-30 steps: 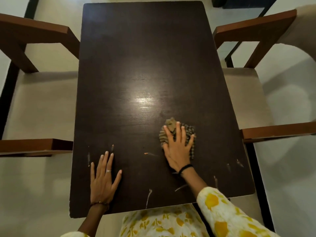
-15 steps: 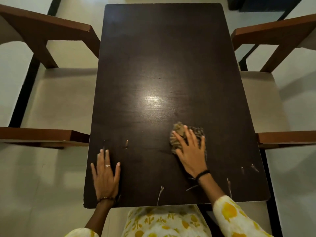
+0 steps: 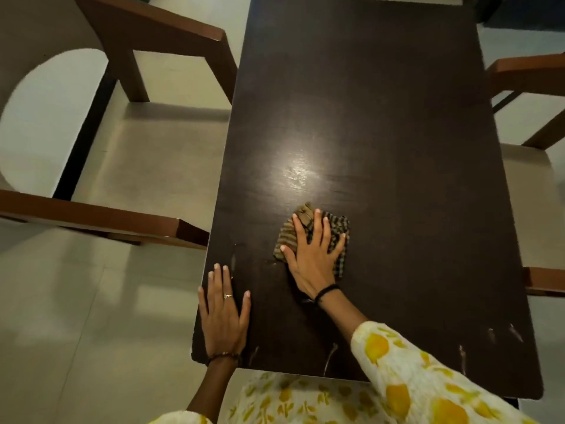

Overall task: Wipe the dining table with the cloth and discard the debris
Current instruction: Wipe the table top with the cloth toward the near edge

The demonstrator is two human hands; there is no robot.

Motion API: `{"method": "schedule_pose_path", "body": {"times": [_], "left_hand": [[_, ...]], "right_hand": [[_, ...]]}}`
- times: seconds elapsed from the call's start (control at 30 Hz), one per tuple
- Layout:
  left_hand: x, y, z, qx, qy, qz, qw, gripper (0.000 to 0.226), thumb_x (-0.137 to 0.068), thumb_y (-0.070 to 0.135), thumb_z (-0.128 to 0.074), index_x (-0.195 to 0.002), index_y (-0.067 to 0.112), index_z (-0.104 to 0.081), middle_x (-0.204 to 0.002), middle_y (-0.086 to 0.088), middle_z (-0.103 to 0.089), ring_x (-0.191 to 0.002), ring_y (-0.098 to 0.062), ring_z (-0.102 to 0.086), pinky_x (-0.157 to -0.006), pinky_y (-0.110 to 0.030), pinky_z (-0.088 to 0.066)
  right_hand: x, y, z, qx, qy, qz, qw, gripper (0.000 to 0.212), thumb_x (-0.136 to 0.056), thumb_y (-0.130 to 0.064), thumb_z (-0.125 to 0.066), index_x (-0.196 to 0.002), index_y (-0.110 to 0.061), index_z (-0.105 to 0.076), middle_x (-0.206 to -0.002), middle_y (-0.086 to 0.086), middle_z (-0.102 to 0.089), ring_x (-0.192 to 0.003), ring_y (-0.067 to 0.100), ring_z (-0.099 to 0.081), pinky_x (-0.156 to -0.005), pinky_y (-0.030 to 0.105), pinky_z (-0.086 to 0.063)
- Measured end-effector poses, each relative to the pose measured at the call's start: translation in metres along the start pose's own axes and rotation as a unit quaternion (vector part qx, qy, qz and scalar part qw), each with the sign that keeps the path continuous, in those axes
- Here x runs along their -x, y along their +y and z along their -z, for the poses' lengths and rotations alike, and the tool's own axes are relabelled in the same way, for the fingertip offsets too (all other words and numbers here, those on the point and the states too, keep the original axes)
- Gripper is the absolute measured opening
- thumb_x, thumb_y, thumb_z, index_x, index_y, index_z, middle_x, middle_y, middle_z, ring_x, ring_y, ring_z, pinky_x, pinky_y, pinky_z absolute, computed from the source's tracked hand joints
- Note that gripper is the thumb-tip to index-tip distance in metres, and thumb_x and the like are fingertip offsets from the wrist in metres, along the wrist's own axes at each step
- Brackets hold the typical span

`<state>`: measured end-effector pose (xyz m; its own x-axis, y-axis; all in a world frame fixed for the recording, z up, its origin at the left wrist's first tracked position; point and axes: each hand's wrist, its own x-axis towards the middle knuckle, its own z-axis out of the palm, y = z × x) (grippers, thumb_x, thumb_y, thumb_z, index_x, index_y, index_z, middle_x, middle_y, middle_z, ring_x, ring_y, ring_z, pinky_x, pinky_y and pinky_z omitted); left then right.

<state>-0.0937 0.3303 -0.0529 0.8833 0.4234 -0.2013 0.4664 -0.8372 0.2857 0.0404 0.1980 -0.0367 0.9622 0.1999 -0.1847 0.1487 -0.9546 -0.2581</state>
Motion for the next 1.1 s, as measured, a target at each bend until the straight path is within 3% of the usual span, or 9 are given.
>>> {"method": "schedule_pose_path", "body": {"times": [0.1, 0.17, 0.23, 0.4, 0.57, 0.73, 0.97, 1.1], "left_hand": [[0.001, -0.001, 0.0, -0.001, 0.006, 0.001, 1.0, 0.067, -0.095, 0.052, -0.013, -0.142, 0.006, -0.024, -0.148, -0.014, -0.028, -0.137, -0.023, -0.019, -0.112, -0.04, -0.013], [0.001, 0.0, 0.001, 0.005, 0.015, 0.006, 1.0, 0.066, -0.095, 0.051, -0.014, -0.143, 0.006, -0.02, -0.149, -0.013, -0.024, -0.138, -0.022, -0.019, -0.111, -0.041, -0.017], [0.002, -0.001, 0.002, 0.019, 0.031, 0.008, 0.999, 0.066, -0.095, 0.051, -0.017, -0.146, 0.009, -0.011, -0.152, -0.013, -0.018, -0.138, -0.022, -0.019, -0.111, -0.04, -0.019], [0.004, 0.0, 0.004, 0.077, 0.062, -0.002, 0.995, 0.069, -0.094, 0.054, -0.019, -0.147, 0.016, 0.004, -0.153, -0.013, -0.007, -0.139, -0.022, -0.013, -0.112, -0.037, -0.014], [0.007, 0.0, 0.005, 0.127, 0.084, -0.003, 0.988, 0.072, -0.094, 0.053, -0.024, -0.146, 0.01, 0.0, -0.153, -0.013, -0.002, -0.142, -0.022, -0.001, -0.115, -0.036, 0.001], [0.007, -0.002, 0.002, 0.141, 0.101, 0.013, 0.985, 0.074, -0.093, 0.056, -0.024, -0.146, 0.01, 0.0, -0.152, -0.018, -0.002, -0.142, -0.026, 0.003, -0.115, -0.038, 0.005], [0.005, -0.003, -0.002, 0.155, 0.083, 0.01, 0.984, 0.077, -0.091, 0.061, -0.023, -0.146, 0.01, -0.005, -0.152, -0.012, -0.013, -0.14, -0.026, -0.01, -0.114, -0.03, 0.006], [0.005, -0.003, -0.001, 0.172, 0.086, 0.009, 0.981, 0.079, -0.089, 0.062, -0.025, -0.146, 0.011, -0.005, -0.152, -0.013, -0.015, -0.141, -0.023, -0.009, -0.114, -0.03, -0.002]], "right_hand": [[-0.019, -0.038, -0.005, -0.008, -0.014, 0.041, 0.999, 0.059, -0.087, -0.05, -0.036, -0.142, -0.03, -0.03, -0.153, 0.017, -0.019, -0.14, 0.033, -0.015, -0.104, 0.065, -0.005], [-0.033, -0.064, -0.008, -0.013, -0.052, 0.082, 0.995, 0.061, -0.092, -0.046, -0.039, -0.146, -0.032, -0.016, -0.156, 0.014, -0.002, -0.143, 0.031, -0.001, -0.106, 0.061, 0.01], [-0.043, -0.089, -0.01, -0.008, -0.071, 0.116, 0.991, 0.061, -0.094, -0.044, -0.038, -0.147, -0.032, -0.01, -0.156, 0.012, 0.005, -0.143, 0.028, 0.006, -0.105, 0.058, 0.016], [-0.049, -0.115, -0.017, 0.033, -0.091, 0.207, 0.974, 0.057, -0.095, -0.043, -0.034, -0.147, -0.033, -0.011, -0.157, 0.01, 0.005, -0.143, 0.026, 0.005, -0.107, 0.059, 0.013], [-0.029, -0.107, -0.022, 0.072, -0.099, 0.341, 0.932, 0.056, -0.095, -0.044, -0.034, -0.147, -0.034, -0.013, -0.157, 0.009, 0.002, -0.143, 0.025, 0.001, -0.107, 0.058, 0.014], [-0.015, -0.08, -0.026, 0.077, -0.084, 0.438, 0.892, 0.055, -0.094, -0.043, -0.039, -0.145, -0.035, -0.02, -0.156, 0.007, -0.009, -0.143, 0.023, -0.009, -0.109, 0.057, 0.009], [0.02, 0.015, -0.003, 0.054, -0.053, 0.397, 0.915, 0.052, -0.091, -0.043, -0.036, -0.142, -0.037, -0.027, -0.153, 0.004, -0.026, -0.138, 0.021, -0.026, -0.109, 0.054, -0.007], [0.032, 0.048, 0.006, 0.061, -0.047, 0.363, 0.929, 0.051, -0.092, -0.047, -0.031, -0.142, -0.039, -0.024, -0.153, 0.004, -0.025, -0.139, 0.019, -0.018, -0.109, 0.054, -0.005]]}}
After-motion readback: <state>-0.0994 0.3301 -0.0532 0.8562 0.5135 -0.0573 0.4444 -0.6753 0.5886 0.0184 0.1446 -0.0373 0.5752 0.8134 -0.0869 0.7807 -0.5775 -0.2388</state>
